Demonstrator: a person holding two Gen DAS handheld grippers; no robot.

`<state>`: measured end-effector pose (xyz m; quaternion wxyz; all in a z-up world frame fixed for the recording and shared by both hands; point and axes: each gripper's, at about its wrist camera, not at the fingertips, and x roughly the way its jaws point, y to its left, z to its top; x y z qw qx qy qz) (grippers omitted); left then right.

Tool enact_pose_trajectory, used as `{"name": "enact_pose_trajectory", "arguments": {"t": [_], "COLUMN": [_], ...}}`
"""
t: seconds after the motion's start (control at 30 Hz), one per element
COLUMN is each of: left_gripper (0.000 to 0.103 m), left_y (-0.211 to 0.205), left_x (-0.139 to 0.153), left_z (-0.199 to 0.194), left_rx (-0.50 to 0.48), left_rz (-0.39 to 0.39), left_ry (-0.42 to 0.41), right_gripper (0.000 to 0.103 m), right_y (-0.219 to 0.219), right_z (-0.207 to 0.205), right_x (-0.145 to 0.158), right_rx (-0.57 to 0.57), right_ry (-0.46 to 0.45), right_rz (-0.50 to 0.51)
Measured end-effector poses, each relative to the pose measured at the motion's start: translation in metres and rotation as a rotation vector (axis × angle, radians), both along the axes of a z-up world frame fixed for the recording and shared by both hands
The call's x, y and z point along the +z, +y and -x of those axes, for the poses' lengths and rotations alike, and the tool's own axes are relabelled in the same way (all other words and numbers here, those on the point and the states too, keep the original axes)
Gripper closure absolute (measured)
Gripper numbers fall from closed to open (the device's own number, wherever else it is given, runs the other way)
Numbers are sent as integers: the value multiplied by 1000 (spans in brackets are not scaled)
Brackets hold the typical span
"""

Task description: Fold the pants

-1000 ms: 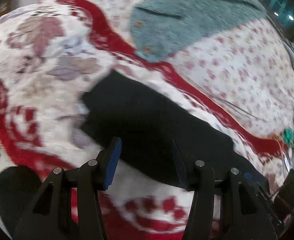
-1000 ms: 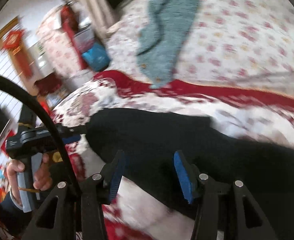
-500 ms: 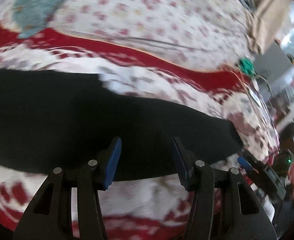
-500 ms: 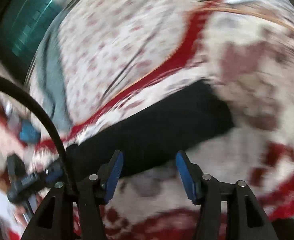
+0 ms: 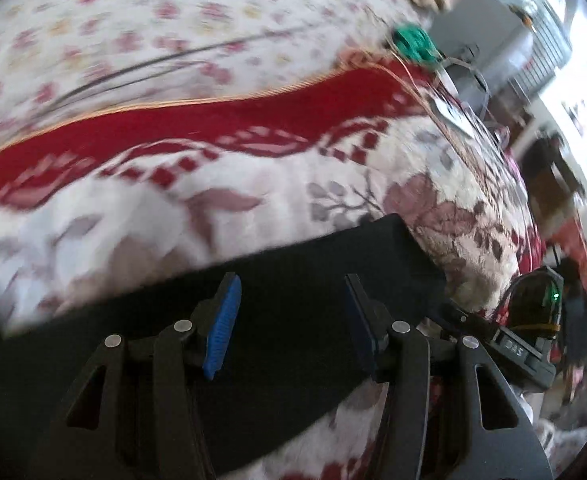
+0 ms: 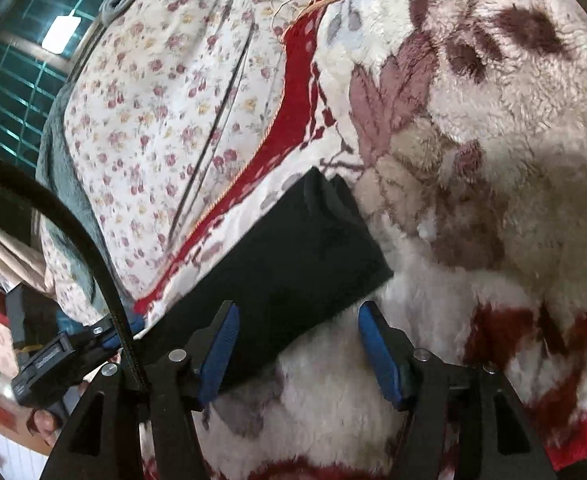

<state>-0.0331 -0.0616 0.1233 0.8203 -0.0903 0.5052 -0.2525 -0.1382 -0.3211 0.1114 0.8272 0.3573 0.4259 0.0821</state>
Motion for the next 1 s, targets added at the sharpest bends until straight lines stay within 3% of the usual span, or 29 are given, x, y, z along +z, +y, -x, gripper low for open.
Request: {"name": "enact_pose_trajectory", "arguments": {"t": [0.23,0.37,0.53,0.6,0.77,0.87,0.93,1.0], "left_gripper": [51,51,50,41,39,39,45,63], "left_y": [-65,-86,-111,-114,-116,-120,-124,-128], "left_x": [-19,-26,-43,-43,-45,-47,-48,-47], "left_z": [-51,-65,-75,-75,-78,-82,-80,-76], "left_rx": [-291,-380,-481,-518,-627,-655,-666,-681], "left_rz": [-99,-93,-146,-141,-137,-132,-148,-145], "left_ry": [29,43,58,56,72,68,40,17], "right_gripper": [43,43,43,43,45,56,73,86], "right_y": [-11,-12,-12,-12,-16,-18,-20,-22], "right_z": [-2,-4,-4,-4,-6,-9,-10,-13], "right_x": [-6,-10,-13,-14,-19,-23,-26,-28], "right_rx": [-13,-6,-11,-11,-33,-44,-59,-46], "right_ry": [-27,-34,-49,-54,-90,-87,-82,-108], "right_rz": [-69,-100,-122,-126,-203,-216,-225,-268]}}
